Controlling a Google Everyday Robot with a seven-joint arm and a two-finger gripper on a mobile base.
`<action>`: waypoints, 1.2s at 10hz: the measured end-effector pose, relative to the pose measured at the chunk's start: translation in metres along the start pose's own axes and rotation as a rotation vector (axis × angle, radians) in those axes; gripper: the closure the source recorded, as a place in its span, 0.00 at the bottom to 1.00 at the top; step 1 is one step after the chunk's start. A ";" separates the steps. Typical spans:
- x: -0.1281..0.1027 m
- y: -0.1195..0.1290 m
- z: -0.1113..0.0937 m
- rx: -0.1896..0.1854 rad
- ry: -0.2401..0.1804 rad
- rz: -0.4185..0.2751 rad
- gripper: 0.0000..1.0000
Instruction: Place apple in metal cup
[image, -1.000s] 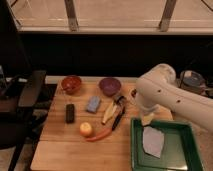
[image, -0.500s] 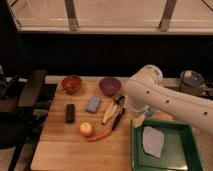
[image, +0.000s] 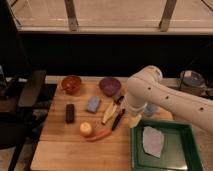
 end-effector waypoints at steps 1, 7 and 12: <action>-0.010 -0.007 0.009 0.001 -0.041 -0.002 0.35; -0.095 -0.045 0.057 0.028 -0.224 -0.044 0.35; -0.114 -0.048 0.064 0.021 -0.238 -0.075 0.35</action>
